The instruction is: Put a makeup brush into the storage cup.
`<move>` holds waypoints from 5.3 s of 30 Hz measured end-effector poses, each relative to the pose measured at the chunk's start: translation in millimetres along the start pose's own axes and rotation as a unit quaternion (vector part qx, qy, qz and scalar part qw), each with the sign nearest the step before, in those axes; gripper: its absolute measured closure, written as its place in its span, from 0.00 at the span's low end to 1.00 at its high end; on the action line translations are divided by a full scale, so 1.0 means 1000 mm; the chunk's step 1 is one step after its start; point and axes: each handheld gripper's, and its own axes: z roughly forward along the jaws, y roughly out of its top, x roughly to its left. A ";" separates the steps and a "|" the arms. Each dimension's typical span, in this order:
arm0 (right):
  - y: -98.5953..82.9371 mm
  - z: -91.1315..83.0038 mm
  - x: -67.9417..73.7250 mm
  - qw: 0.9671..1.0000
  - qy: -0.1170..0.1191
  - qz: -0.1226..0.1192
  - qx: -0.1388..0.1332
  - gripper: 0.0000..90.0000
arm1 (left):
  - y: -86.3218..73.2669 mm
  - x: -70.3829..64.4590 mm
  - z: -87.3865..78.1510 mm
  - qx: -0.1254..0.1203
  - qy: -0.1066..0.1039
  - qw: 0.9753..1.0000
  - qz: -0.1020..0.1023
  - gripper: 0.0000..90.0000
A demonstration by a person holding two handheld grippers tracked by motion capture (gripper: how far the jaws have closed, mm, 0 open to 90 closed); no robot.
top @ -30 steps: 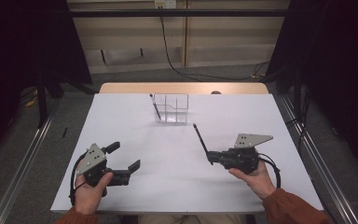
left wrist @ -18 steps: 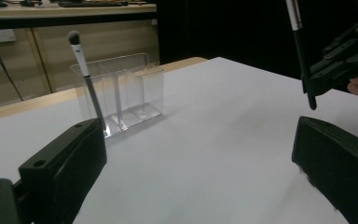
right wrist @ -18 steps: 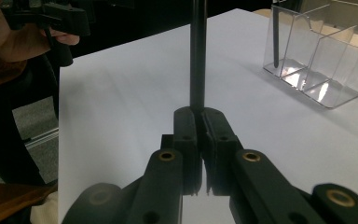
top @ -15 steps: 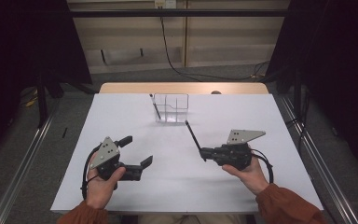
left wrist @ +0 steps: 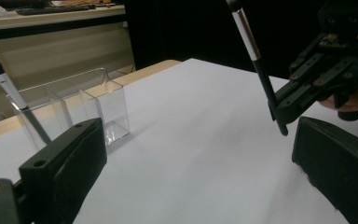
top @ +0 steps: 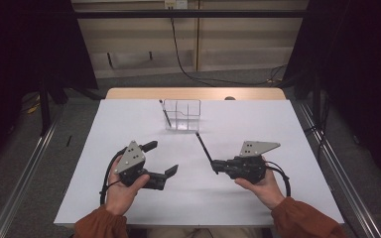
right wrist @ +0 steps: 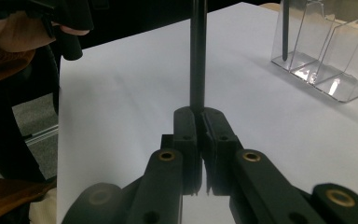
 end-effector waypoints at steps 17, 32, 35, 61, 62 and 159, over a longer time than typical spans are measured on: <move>-0.002 0.003 0.000 1.000 0.003 0.002 -0.003 0.94 | 0.010 -0.019 0.034 -0.002 -0.042 0.999 -0.002 0.03; -0.005 0.007 0.000 1.000 0.009 0.005 -0.003 0.94 | 0.015 -0.029 0.055 -0.011 -0.039 0.999 -0.018 0.06; -0.006 0.008 0.000 1.000 0.009 0.004 0.001 0.94 | 0.014 -0.029 0.057 -0.012 -0.039 0.999 -0.029 0.08; -0.009 0.017 0.005 1.000 0.024 0.002 0.007 0.94 | 0.009 -0.028 0.056 -0.008 -0.047 0.997 -0.065 0.74; -0.009 0.018 0.006 1.000 0.024 0.001 0.008 0.94 | 0.009 -0.028 0.056 -0.011 -0.043 0.997 -0.064 0.76; -0.032 -0.041 -0.013 0.989 -0.128 0.026 -0.074 0.04 | 0.015 0.012 0.013 -0.018 0.002 0.996 -0.084 0.93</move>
